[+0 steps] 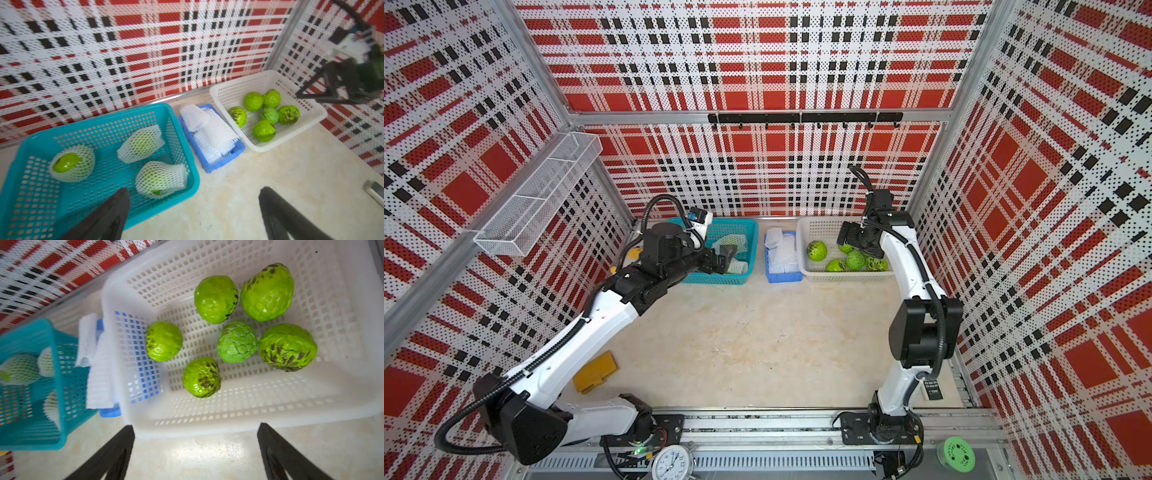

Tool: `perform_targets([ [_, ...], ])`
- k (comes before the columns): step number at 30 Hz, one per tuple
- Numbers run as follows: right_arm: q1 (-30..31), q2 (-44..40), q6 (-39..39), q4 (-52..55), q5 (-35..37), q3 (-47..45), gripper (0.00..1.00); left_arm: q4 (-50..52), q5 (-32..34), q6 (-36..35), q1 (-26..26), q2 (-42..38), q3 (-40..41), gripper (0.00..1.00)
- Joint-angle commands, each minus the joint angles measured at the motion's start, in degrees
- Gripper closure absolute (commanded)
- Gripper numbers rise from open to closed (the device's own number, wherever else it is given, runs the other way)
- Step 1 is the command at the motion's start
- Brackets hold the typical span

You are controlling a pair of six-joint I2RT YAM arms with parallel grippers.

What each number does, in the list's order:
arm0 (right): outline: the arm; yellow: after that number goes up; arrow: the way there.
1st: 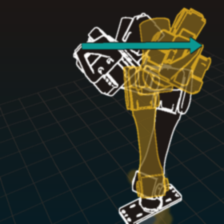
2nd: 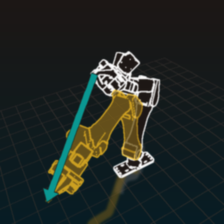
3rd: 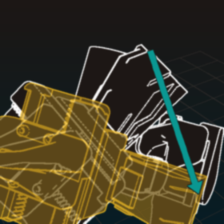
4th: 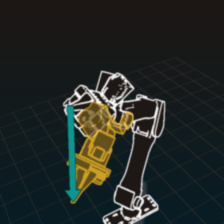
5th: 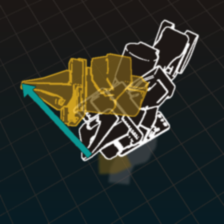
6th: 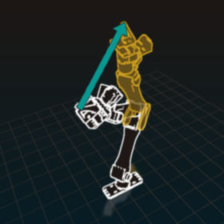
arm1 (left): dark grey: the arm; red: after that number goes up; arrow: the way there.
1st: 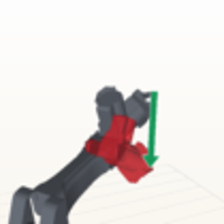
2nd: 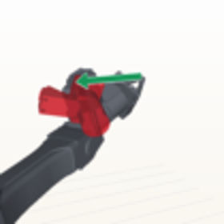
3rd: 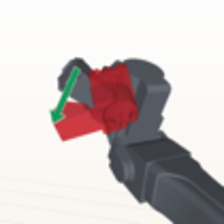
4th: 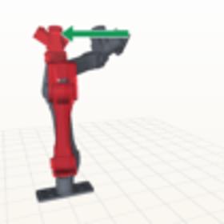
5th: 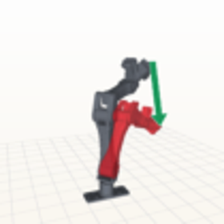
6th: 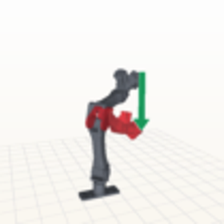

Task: Sleeve custard apples in foam nets
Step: Pick up the custard apple from the basket.

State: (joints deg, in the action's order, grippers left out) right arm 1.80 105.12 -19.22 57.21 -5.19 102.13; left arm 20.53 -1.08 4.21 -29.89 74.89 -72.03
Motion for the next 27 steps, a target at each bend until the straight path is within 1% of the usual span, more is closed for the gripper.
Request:
perform_targets([
  [1,0.0,4.7,2.9,2.7,5.8,4.0,0.06,-1.5,-0.3,0.7,-3.1,2.2,-2.8,0.00],
  [4,-0.1,9.4,3.1,2.8,7.6,7.0,0.06,-2.8,-1.1,2.1,-5.2,4.4,-3.6,0.01],
  [10,-1.2,18.1,2.2,3.4,7.9,13.8,0.04,-4.9,-2.3,4.0,-8.2,8.7,-5.1,0.01],
  [16,-2.2,24.4,1.7,3.9,5.2,18.6,0.05,-5.0,-2.8,4.3,-9.3,11.8,-6.8,0.01],
  [19,-2.2,26.2,1.6,4.1,5.6,19.4,0.05,-4.9,-3.2,4.2,-9.4,12.7,-7.3,0.00],
  [22,-2.1,26.7,1.6,3.3,6.3,18.1,0.06,-4.4,-3.0,3.7,-9.5,13.1,-7.7,0.01],
  [27,-1.8,27.5,1.7,1.9,6.5,16.6,0.14,-4.0,-2.4,3.1,-9.4,13.2,-7.7,0.01],
])
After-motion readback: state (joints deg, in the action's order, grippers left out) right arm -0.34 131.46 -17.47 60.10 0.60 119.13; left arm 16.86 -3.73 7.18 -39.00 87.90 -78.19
